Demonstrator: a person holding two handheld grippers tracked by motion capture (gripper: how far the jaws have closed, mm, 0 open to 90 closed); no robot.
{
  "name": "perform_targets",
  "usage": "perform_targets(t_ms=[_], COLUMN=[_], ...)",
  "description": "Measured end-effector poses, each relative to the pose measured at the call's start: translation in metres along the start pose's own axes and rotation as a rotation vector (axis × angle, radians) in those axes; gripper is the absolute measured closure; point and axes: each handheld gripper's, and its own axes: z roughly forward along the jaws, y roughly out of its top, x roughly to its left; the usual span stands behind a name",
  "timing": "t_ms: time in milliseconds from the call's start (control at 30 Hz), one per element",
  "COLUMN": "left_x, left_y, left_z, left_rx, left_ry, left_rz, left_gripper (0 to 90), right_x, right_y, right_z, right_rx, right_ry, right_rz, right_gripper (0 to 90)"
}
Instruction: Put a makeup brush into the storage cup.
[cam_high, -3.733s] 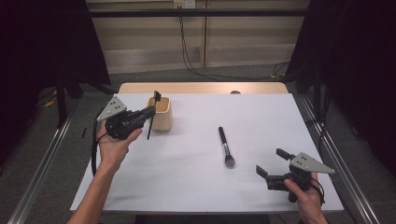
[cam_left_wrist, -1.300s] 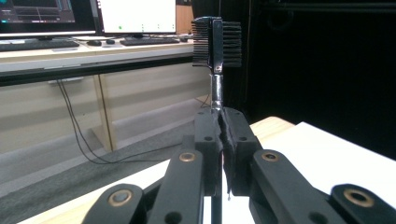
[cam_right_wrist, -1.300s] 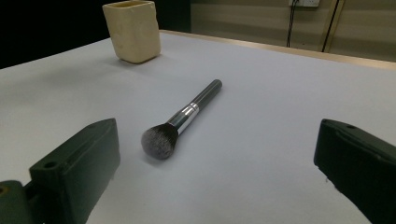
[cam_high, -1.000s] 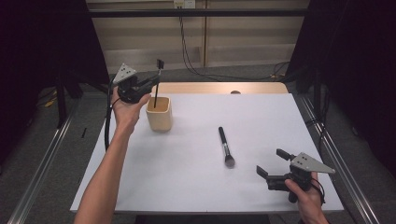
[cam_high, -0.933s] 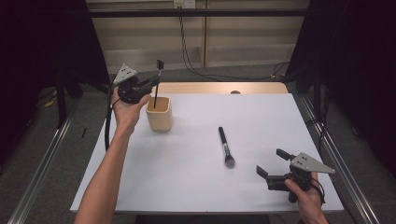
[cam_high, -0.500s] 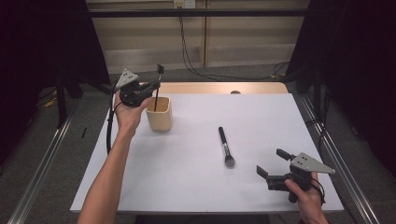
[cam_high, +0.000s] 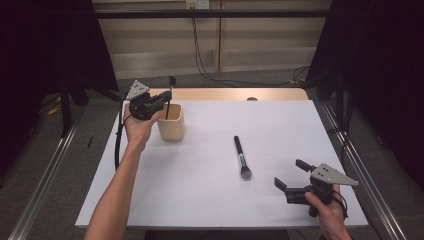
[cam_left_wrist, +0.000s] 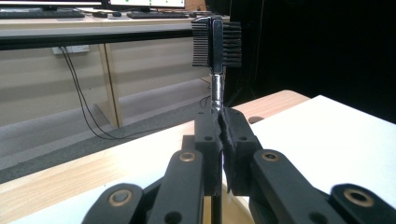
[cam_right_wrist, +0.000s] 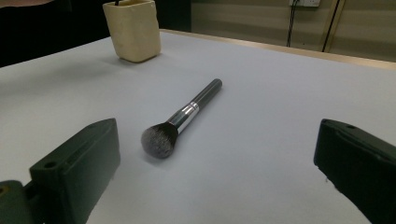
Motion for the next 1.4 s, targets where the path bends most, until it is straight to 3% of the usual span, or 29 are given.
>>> perform_targets(t_ms=[633,1200,1400], left_x=[0.002,0.004,0.005], left_y=[-0.017,-0.029,-0.03], left_z=[0.001,0.004,0.002], left_rx=[0.016,0.07,0.072], left_ry=[-0.008,-0.005,0.004], left_rz=[-0.028,-0.054,-0.066], left_gripper=[85.6,84.7,69.4], right_x=[0.0,0.001,0.0], right_y=[0.0,0.0,0.0], right_z=[0.0,0.0,0.0], right_rx=[-0.002,-0.001,-0.002], right_ry=[0.002,0.006,0.005], right_rz=[-0.002,-0.001,-0.001], right_gripper=[0.0,0.0,0.0])
